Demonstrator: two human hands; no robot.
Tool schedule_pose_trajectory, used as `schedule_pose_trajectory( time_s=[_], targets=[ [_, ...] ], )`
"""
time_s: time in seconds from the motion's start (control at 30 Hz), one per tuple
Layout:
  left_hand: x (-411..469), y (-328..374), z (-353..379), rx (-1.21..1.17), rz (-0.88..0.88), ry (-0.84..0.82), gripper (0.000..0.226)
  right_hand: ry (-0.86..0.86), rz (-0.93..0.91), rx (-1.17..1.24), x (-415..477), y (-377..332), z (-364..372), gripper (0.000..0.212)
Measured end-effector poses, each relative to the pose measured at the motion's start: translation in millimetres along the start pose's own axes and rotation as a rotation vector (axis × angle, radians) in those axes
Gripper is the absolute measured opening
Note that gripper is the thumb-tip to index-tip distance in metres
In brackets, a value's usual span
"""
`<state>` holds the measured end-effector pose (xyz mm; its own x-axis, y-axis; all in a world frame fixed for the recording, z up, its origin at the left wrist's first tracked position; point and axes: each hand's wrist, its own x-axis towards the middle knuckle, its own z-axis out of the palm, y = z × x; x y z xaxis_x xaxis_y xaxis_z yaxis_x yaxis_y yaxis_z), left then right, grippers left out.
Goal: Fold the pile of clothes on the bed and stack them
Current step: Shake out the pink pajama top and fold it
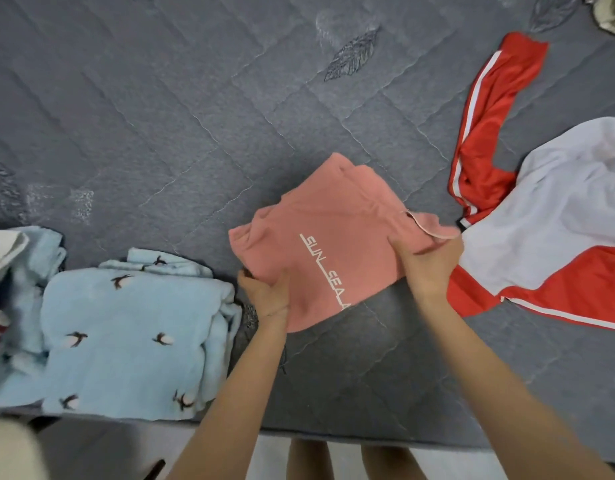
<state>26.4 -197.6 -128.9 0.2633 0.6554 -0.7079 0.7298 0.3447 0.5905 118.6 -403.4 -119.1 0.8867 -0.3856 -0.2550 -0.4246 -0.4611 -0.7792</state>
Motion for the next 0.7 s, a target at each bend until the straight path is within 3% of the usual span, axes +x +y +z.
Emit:
schedule_pose_trajectory(
  time_s=[0.07, 0.13, 0.17, 0.27, 0.33, 0.4, 0.53, 0.7],
  targets=[
    [6.2, 2.5, -3.3, -0.071, -0.150, 0.036, 0.071, -0.003, -0.202, -0.154, 15.7, -5.9, 4.2, 0.097],
    [8.8, 7.5, -8.8, -0.035, -0.255, -0.042, 0.059, -0.059, -0.280, -0.233, 34.3, -12.9, 10.8, 0.113],
    [7.7, 9.3, -12.1, 0.035, -0.257, -0.100, 0.059, -0.144, -0.284, -0.259, 43.6, -19.7, 14.4, 0.117],
    [3.1, 4.7, -19.6, 0.163, -0.151, -0.202, 0.055, -0.615, -0.148, -0.495, 58.6, -30.6, 26.3, 0.123],
    [1.1, -0.7, -23.3, 0.109, -0.069, -0.245, 0.045, -0.704, -0.111, -0.641, 58.1, -29.0, 31.3, 0.121],
    [-4.1, -3.2, -26.1, 0.051, 0.039, -0.289, 0.033, -0.704, -0.059, -0.547, 55.6, -29.0, 31.5, 0.104],
    [-14.8, -0.2, -32.8, 0.058, 0.219, -0.322, 0.021, -0.870, 0.212, -0.318, 43.9, -38.4, 13.0, 0.043],
    [-31.0, 28.4, -63.5, 0.110, 0.383, -0.296, 0.019, -0.849, 0.241, -0.091, 8.0, -56.0, -14.5, 0.023]
  ],
)
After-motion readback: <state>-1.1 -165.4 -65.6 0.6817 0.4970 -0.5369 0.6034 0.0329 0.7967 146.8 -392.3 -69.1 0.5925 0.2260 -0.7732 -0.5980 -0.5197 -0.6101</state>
